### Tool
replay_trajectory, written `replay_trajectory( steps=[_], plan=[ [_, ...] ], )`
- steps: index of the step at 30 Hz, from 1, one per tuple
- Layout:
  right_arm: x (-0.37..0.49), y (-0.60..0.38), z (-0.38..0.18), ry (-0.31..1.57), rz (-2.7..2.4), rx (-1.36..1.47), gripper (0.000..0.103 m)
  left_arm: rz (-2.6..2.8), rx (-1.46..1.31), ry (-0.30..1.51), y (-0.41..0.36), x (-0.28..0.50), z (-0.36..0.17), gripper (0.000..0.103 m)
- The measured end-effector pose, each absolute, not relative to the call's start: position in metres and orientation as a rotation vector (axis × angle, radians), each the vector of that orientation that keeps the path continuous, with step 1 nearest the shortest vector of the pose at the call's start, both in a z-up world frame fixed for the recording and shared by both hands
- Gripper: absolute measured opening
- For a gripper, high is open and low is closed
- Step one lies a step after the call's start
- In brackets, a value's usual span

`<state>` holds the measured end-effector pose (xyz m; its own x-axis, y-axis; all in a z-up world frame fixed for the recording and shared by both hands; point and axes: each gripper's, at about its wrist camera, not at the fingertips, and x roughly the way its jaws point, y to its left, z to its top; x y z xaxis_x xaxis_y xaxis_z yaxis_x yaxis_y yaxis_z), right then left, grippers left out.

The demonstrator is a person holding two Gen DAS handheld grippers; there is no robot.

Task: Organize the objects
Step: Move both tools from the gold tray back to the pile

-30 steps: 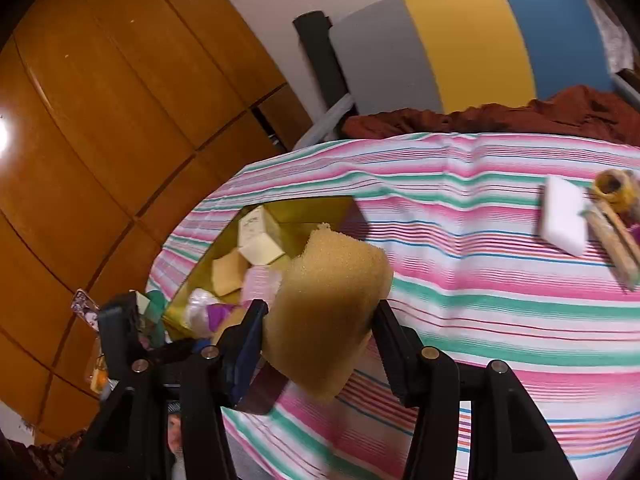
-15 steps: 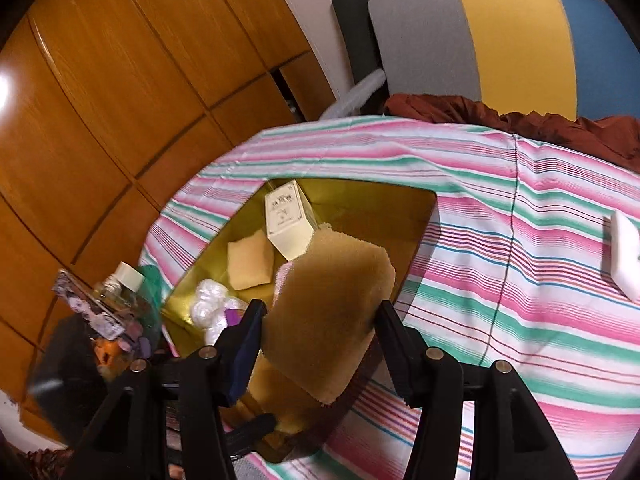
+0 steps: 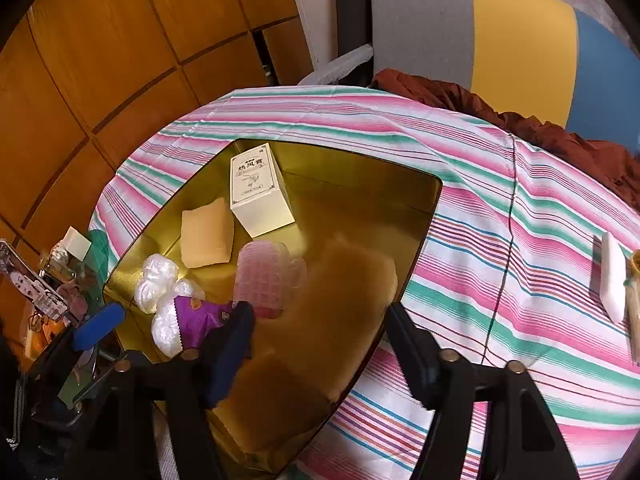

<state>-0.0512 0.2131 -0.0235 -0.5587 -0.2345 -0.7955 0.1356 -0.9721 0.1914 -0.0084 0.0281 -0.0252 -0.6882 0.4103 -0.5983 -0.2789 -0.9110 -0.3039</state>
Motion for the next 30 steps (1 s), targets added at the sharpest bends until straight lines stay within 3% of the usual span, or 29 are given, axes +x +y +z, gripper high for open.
replay_trajectory(
  steps=[13,30],
  plan=[
    [-0.021,0.251,0.006,-0.285,-2.744,1.180,0.077,2.495,-0.926,-0.221,0.047,0.005,-0.023,0.083],
    [0.030,0.394,-0.050,-0.297,-2.852,1.501,0.076,2.284,-0.894,-0.030,0.115,0.040,-0.020,0.083]
  ],
)
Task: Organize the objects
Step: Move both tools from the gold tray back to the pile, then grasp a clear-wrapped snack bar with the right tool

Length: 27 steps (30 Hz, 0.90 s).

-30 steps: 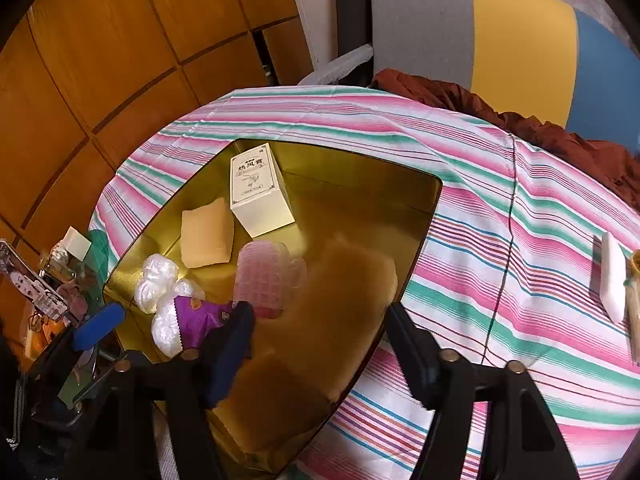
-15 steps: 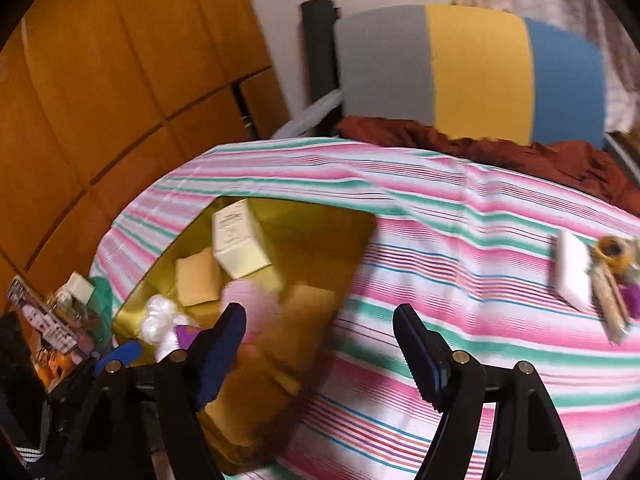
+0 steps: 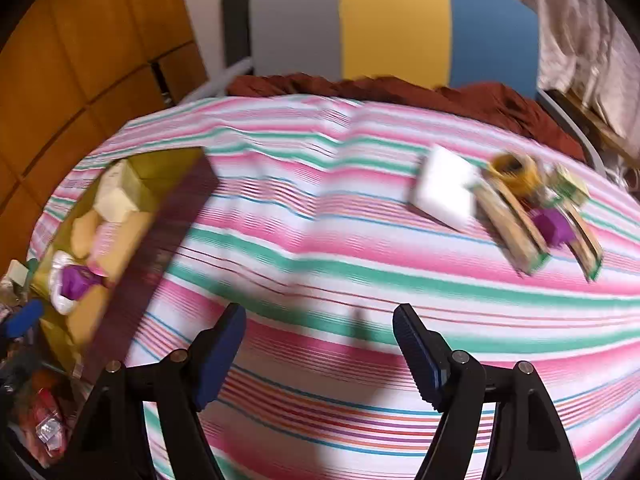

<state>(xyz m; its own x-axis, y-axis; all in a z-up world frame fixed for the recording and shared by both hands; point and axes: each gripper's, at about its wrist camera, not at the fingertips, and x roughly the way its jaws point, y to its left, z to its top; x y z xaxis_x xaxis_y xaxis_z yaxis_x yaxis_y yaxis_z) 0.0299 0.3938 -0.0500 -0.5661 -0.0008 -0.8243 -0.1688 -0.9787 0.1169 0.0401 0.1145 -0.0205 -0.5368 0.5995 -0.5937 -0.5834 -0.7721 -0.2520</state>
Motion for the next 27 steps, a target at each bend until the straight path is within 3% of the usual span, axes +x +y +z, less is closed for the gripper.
replay_trajectory(
  steps=[4,14,22,27],
  plan=[
    [0.034,0.445,-0.059,0.365,2.621,-1.431,0.065,2.228,-0.886,0.016,0.137,0.048,-0.018,0.083],
    [0.013,0.528,-0.055,0.284,2.634,-1.245,0.067,2.144,-0.901,0.101,0.183,0.066,-0.016,0.083],
    [-0.038,0.559,-0.075,0.242,2.582,-1.327,0.067,2.157,-0.934,0.130,0.186,0.065,-0.018,0.083],
    [-0.040,0.572,-0.085,0.330,2.601,-1.375,0.067,2.163,-0.984,0.091,0.191,0.049,-0.020,0.083]
  ],
)
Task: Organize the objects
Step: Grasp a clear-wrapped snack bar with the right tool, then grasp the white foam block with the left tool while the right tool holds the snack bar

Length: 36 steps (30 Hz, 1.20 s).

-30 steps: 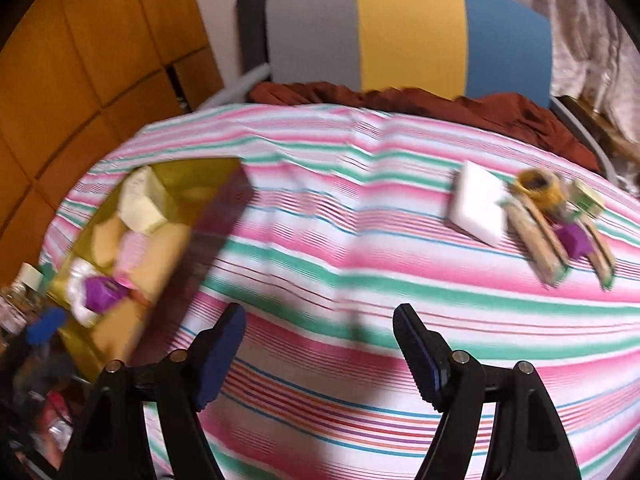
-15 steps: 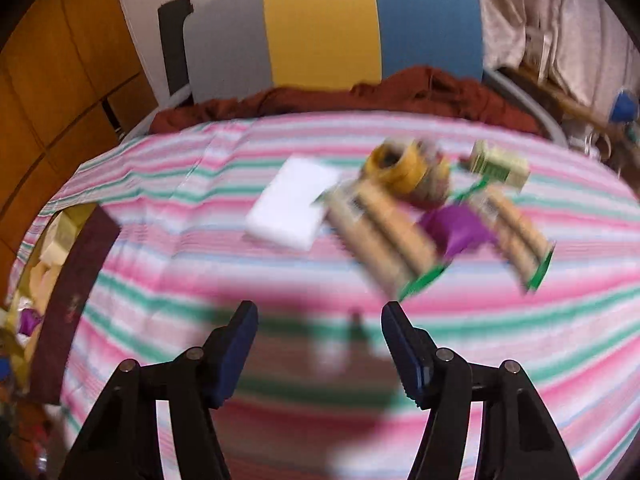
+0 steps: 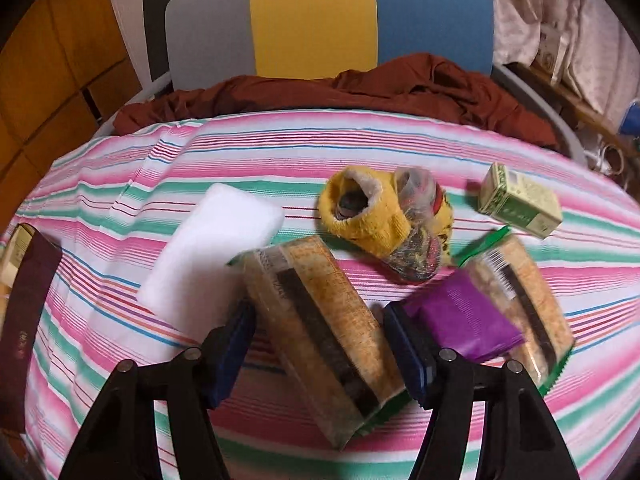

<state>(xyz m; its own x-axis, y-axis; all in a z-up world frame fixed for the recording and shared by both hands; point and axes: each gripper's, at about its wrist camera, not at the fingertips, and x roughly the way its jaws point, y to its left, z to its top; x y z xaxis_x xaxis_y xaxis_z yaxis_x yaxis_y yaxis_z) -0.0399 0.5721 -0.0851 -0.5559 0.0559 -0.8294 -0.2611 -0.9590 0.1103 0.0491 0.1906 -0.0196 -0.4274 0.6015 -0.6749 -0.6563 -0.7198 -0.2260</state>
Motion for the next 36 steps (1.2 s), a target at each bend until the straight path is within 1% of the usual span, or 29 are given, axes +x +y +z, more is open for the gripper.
replay_trajectory(
  steps=[2,3,5,7,11,14,17,19,23,29,31,33,36],
  plan=[
    [-0.035,0.572,-0.088,0.330,2.600,-1.378,0.064,2.166,-0.989,0.092,0.198,0.042,-0.018,0.083],
    [-0.031,0.570,-0.088,0.308,2.597,-1.375,0.059,2.164,-0.987,0.096,0.202,0.040,-0.017,0.083],
    [-0.024,0.569,-0.087,0.316,2.590,-1.392,0.053,2.154,-0.988,0.097,0.213,0.034,-0.015,0.083],
    [-0.017,0.569,-0.087,0.345,2.576,-1.426,0.051,2.128,-1.013,0.081,0.227,0.026,-0.016,0.083],
    [0.004,0.564,-0.086,0.312,2.528,-1.491,0.048,2.091,-1.056,0.057,0.257,0.010,-0.018,0.083],
    [0.024,0.560,-0.086,0.297,2.475,-1.515,0.047,2.079,-1.074,0.067,0.283,-0.001,-0.021,0.083],
    [0.039,0.560,-0.086,0.335,2.439,-1.498,0.047,2.085,-1.090,0.102,0.313,-0.015,-0.024,0.083],
    [0.044,0.563,-0.087,0.367,2.450,-1.460,0.047,2.087,-1.099,0.134,0.333,-0.025,-0.026,0.083],
    [0.040,0.566,-0.086,0.399,2.431,-1.474,0.047,2.094,-1.130,0.189,0.379,-0.052,-0.037,0.083],
    [0.039,0.561,-0.086,0.309,2.395,-1.497,0.047,2.118,-1.215,0.368,0.433,-0.086,-0.068,0.083],
    [0.040,0.562,-0.086,0.281,2.371,-1.490,0.046,2.137,-1.245,0.343,0.441,-0.098,-0.076,0.083],
    [0.042,0.568,-0.086,0.308,2.367,-1.485,0.047,2.125,-1.275,0.314,0.448,-0.106,-0.084,0.084],
    [0.040,0.571,-0.087,0.328,2.364,-1.490,0.047,2.157,-1.239,0.347,0.460,-0.111,-0.088,0.084]
  ],
)
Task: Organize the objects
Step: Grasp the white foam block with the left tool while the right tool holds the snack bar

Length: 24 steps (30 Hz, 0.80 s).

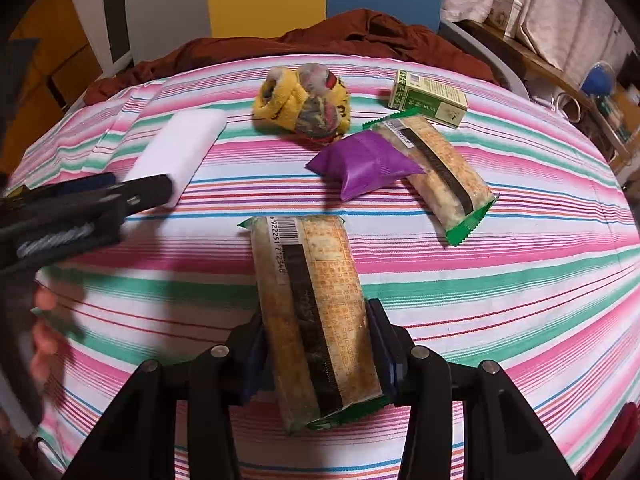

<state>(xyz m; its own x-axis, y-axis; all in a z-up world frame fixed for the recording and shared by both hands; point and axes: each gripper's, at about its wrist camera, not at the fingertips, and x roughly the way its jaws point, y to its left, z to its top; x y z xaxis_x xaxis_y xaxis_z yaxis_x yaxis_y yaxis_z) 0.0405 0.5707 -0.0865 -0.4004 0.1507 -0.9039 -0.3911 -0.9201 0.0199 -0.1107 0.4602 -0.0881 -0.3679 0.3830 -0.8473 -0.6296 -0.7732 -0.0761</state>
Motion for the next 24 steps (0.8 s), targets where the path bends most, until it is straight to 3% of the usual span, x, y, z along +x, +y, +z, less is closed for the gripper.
replay_trajectory(
  steps=[7,12,14,19,21,24],
  plan=[
    [0.041,0.576,-0.085,0.389,2.357,-1.503,0.048,2.193,-1.118,0.419,0.464,-0.107,-0.094,0.082],
    [0.047,0.587,-0.083,0.570,2.381,-1.508,0.062,2.204,-1.076,0.421,0.455,-0.108,-0.092,0.069],
    [0.049,0.588,-0.083,0.602,2.383,-1.508,0.063,2.202,-1.049,0.445,0.455,-0.104,-0.093,0.063],
    [0.047,0.581,-0.086,0.493,2.388,-1.520,0.059,2.177,-1.016,0.459,0.446,-0.095,-0.092,0.057],
    [0.045,0.575,-0.086,0.408,2.385,-1.521,0.049,2.173,-1.003,0.461,0.439,-0.089,-0.091,0.057],
    [0.046,0.574,-0.085,0.408,2.393,-1.501,0.048,2.180,-0.989,0.452,0.427,-0.080,-0.090,0.056]
  ],
)
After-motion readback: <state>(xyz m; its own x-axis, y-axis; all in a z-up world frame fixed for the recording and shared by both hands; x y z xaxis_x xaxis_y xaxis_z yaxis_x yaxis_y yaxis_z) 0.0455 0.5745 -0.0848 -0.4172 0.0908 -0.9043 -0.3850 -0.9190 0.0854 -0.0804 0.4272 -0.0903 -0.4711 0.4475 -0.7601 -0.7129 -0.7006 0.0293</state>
